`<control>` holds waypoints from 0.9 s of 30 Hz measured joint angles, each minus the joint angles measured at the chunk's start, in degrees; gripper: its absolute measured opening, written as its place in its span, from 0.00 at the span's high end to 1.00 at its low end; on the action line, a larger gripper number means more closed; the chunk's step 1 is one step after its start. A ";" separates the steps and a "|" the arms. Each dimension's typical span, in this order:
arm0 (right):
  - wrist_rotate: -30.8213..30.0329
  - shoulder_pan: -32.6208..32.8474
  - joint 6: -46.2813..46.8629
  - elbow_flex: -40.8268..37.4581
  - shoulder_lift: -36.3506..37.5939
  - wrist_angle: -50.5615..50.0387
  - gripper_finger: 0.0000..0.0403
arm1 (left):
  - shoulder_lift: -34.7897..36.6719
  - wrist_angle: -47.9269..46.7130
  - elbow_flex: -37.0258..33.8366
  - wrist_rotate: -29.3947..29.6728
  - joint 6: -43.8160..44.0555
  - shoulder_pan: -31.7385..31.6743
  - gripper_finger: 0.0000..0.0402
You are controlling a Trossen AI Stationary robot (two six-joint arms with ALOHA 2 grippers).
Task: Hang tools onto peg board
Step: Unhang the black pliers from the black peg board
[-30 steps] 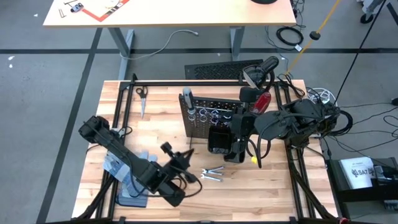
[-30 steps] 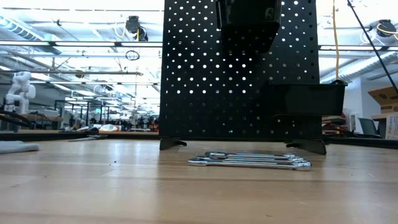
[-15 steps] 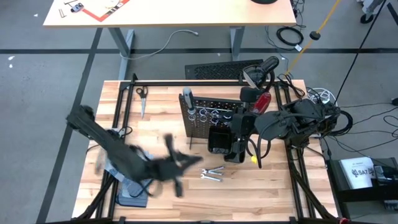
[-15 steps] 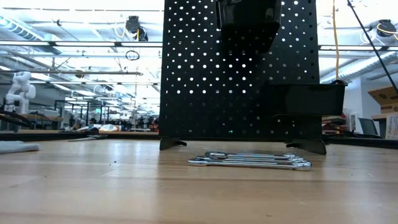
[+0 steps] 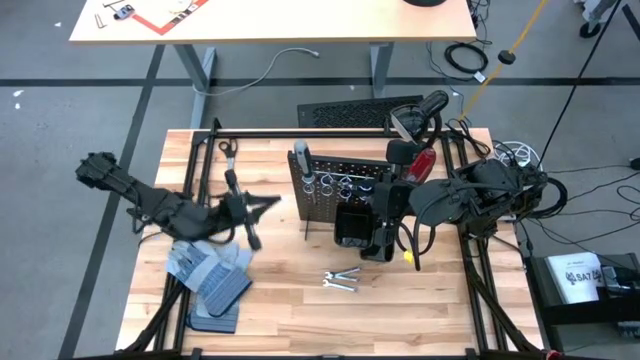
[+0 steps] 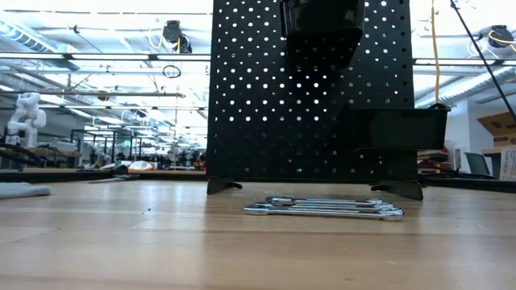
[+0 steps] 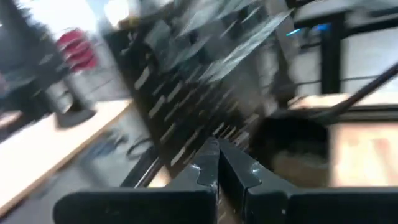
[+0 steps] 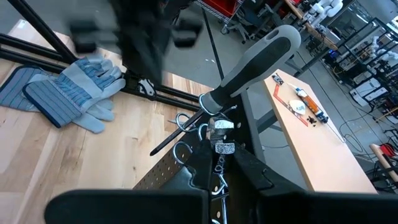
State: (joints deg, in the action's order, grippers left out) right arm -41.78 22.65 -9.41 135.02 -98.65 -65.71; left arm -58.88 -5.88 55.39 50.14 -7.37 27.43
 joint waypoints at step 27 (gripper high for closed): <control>0.09 0.00 -0.04 0.00 0.00 -0.11 0.95 | 6.24 6.08 -15.34 -31.80 11.63 -25.82 0.50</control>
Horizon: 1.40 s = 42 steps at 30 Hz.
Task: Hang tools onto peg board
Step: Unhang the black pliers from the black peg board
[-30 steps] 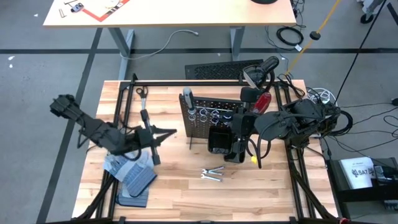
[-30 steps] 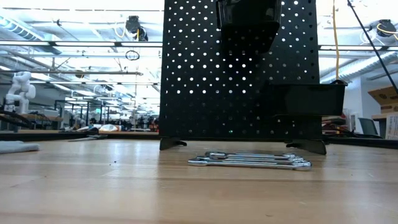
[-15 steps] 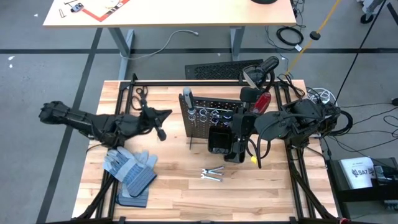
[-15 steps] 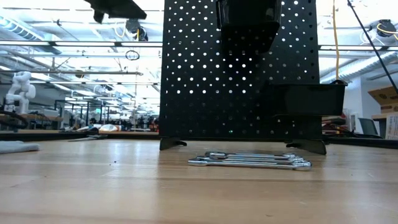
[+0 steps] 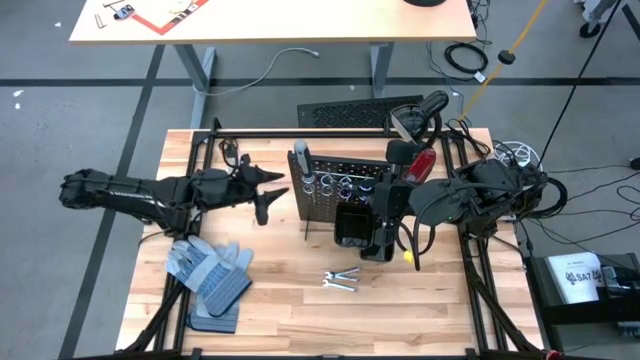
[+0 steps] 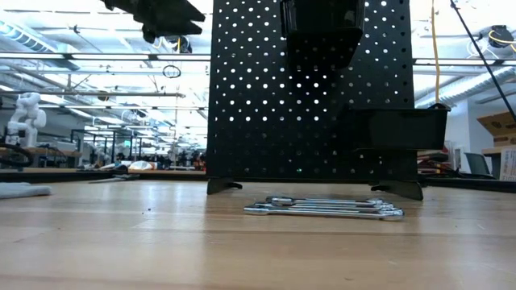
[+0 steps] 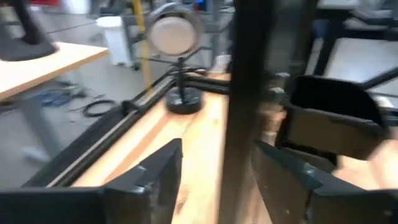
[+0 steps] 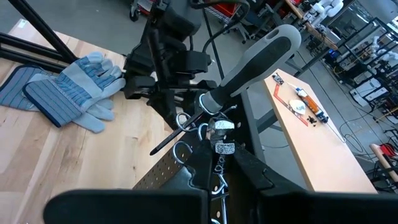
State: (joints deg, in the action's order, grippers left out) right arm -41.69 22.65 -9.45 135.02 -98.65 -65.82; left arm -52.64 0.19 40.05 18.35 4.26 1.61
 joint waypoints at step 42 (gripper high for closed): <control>1.01 -4.08 -0.92 -0.07 0.10 2.37 0.95 | -21.29 21.75 0.28 -20.69 -9.79 -5.73 0.84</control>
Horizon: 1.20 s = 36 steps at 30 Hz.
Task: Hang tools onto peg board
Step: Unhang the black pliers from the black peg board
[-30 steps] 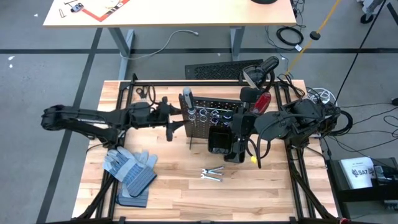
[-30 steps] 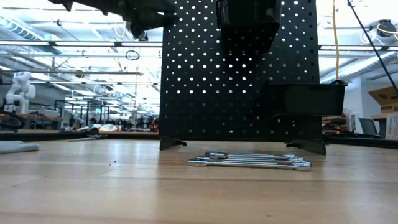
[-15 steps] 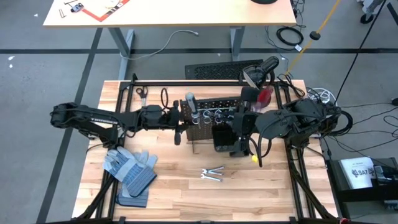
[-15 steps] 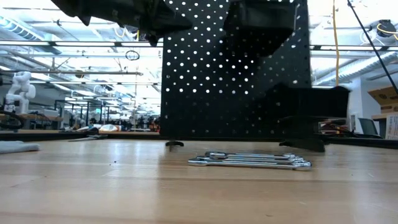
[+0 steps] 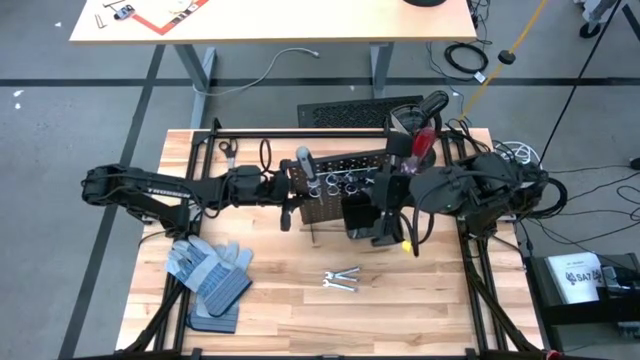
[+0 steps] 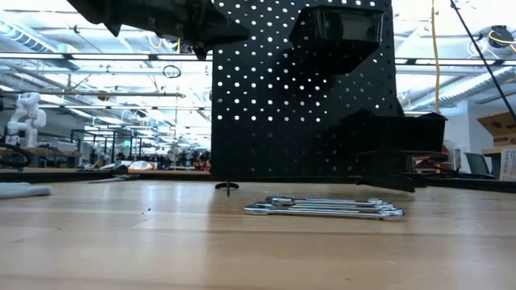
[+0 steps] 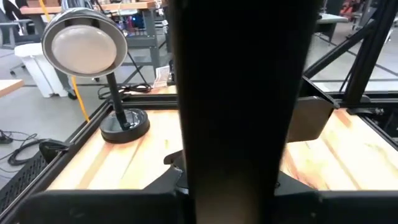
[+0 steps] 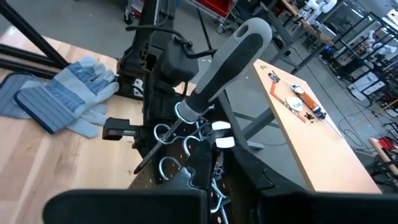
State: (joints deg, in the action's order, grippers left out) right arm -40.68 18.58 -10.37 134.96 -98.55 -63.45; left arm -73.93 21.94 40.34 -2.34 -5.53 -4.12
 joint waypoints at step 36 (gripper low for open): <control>26.11 -12.44 -1.03 0.31 0.18 -2.11 0.95 | -0.20 -0.64 -0.17 -6.19 -2.92 -0.48 0.87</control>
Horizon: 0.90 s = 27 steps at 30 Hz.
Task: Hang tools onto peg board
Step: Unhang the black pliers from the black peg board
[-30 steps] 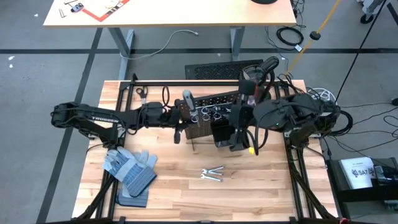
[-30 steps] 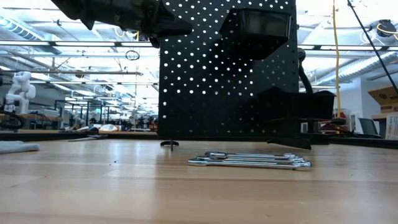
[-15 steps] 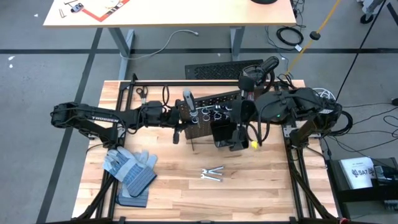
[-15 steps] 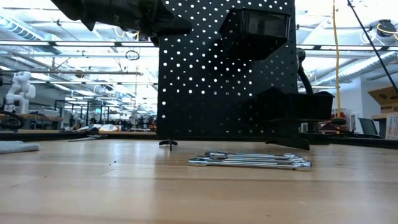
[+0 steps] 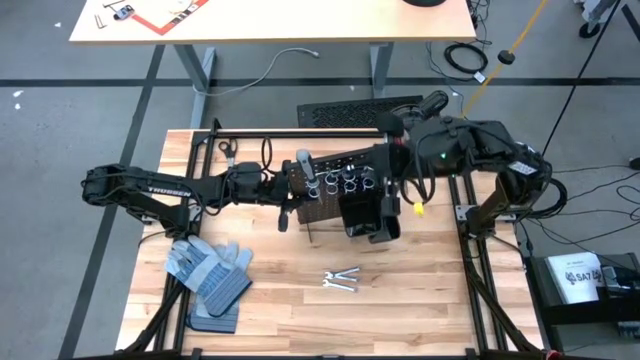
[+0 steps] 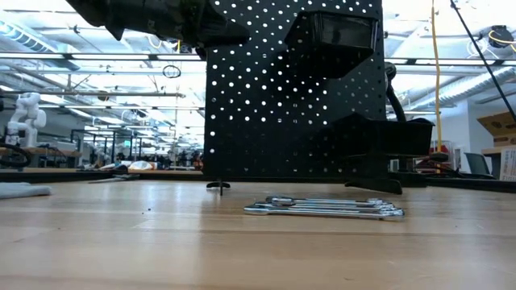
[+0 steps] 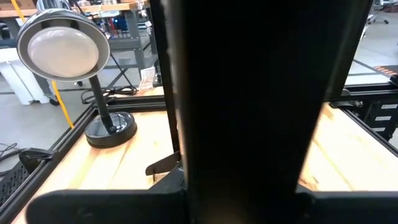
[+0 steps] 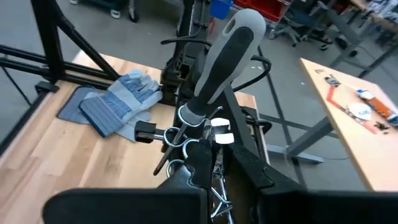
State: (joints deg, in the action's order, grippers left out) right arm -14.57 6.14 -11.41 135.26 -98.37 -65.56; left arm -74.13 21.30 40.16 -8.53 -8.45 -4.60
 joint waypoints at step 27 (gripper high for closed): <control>20.89 -6.56 7.42 -0.17 -0.04 0.01 0.95 | -0.09 0.50 -0.09 -14.84 -4.38 -3.48 0.88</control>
State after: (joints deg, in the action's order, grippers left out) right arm 6.32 -0.43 -3.98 135.09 -98.41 -65.55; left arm -74.22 21.80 40.07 -23.37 -12.83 -8.09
